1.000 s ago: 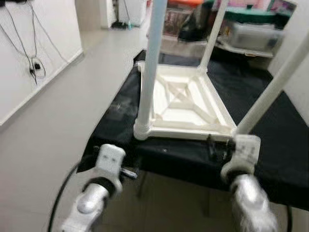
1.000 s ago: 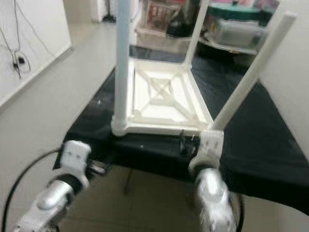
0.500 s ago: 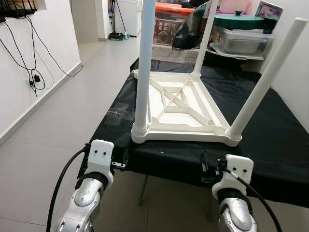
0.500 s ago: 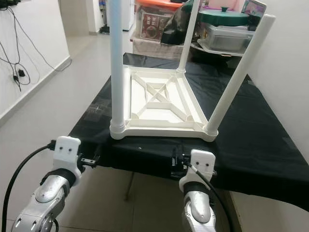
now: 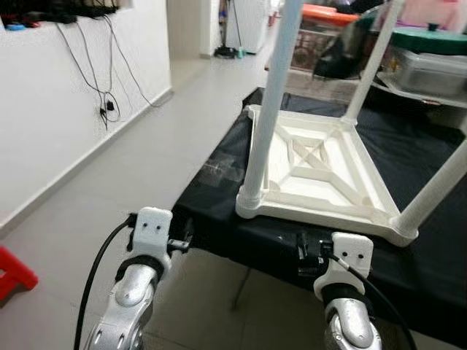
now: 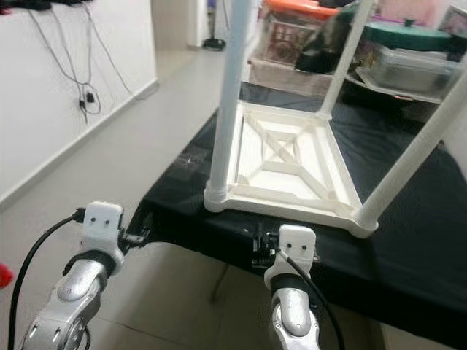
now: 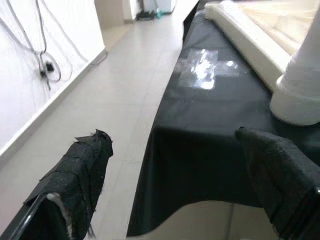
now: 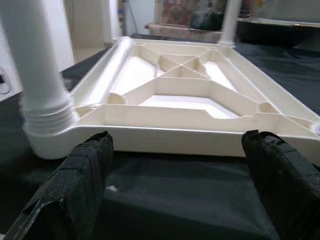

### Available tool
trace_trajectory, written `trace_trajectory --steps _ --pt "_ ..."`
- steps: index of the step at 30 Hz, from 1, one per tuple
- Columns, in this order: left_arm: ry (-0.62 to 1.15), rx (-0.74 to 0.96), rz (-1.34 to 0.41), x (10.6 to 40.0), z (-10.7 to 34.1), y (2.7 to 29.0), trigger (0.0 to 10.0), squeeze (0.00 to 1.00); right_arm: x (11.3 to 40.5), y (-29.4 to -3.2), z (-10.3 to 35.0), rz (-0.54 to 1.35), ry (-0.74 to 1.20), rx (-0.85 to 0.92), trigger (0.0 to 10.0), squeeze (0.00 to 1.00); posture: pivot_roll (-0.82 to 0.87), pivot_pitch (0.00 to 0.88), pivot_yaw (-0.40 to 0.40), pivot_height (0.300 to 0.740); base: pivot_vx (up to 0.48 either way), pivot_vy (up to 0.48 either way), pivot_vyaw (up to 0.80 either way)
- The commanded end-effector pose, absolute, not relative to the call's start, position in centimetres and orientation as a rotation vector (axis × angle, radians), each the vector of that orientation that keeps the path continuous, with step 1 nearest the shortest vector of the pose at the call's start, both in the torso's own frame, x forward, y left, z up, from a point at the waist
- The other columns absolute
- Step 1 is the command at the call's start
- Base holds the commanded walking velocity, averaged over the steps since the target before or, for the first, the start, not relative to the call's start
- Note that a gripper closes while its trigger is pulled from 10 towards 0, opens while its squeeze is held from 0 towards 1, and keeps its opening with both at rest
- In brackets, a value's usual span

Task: Building children table

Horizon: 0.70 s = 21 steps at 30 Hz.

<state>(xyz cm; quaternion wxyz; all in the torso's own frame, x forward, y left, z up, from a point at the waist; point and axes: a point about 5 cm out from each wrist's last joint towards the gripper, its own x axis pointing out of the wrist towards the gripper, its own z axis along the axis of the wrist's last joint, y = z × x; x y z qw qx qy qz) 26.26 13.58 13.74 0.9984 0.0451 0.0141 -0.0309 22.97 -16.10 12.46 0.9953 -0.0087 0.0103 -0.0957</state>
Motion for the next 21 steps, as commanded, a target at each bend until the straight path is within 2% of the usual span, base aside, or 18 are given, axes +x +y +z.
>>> trace_trajectory --steps 1,19,21 --pt "0.019 0.095 -0.073 26.39 13.81 13.25 10.0 0.0 22.94 -16.71 12.04 -0.225 0.043 -0.022 10.0 0.0 0.13 0.0 -0.096 0.74 0.0 0.0 0.0" --pt "-0.002 0.106 -0.061 26.64 13.79 13.42 10.0 0.0 23.21 -17.02 11.62 -0.235 0.059 -0.001 10.0 0.0 0.14 0.0 -0.095 0.74 0.0 0.0 0.0" --pt "-0.003 0.108 -0.061 26.62 13.74 13.44 10.0 0.0 23.23 -16.94 11.56 -0.228 0.062 -0.002 10.0 0.0 0.14 0.0 -0.098 0.74 0.246 0.0 0.0"
